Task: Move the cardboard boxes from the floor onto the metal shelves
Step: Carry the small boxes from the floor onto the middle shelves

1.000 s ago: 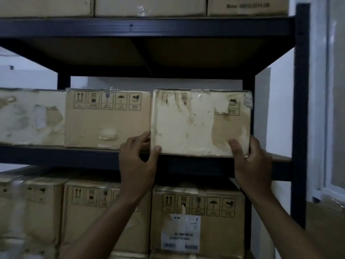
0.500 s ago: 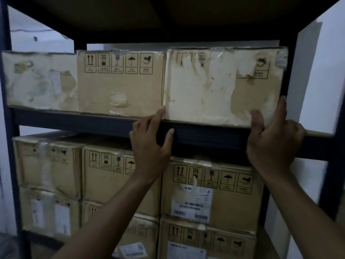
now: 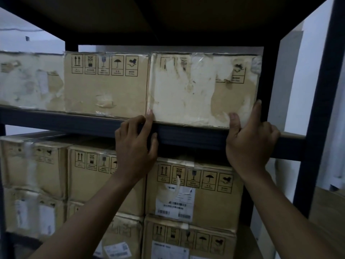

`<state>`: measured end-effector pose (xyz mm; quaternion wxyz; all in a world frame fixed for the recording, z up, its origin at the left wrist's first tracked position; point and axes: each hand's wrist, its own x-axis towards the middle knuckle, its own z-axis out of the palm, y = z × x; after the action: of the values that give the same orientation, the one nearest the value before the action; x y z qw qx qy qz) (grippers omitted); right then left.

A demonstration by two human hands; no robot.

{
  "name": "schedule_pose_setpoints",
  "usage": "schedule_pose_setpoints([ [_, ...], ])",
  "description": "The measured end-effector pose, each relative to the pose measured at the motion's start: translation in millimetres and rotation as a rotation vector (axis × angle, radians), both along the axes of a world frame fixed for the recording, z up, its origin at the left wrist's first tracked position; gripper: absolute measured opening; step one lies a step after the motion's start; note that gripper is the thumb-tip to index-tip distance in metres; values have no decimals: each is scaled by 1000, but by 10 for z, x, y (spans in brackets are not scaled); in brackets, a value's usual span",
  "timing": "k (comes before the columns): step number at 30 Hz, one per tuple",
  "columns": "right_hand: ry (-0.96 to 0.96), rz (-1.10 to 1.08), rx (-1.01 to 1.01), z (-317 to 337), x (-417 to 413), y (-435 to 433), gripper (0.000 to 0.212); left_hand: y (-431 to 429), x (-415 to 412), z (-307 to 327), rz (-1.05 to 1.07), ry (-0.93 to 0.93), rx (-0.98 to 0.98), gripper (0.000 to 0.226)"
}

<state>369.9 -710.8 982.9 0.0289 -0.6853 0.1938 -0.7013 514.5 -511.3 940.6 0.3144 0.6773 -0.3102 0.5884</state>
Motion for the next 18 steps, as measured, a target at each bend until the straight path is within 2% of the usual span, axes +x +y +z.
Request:
schedule_pose_setpoints([
  [4,61,14,19,1,-67,41,70,-10,-76,8,44,54,31,60],
  [11,262,46,99,-63,-184,30,70,120,-211,23,55,178,209,71],
  [14,334,76,111,-241,-300,124,71,290,-288,-63,-45,235,318,69],
  [18,430,194,147,-577,-501,469,70,675,-458,-387,-384,361,303,52],
])
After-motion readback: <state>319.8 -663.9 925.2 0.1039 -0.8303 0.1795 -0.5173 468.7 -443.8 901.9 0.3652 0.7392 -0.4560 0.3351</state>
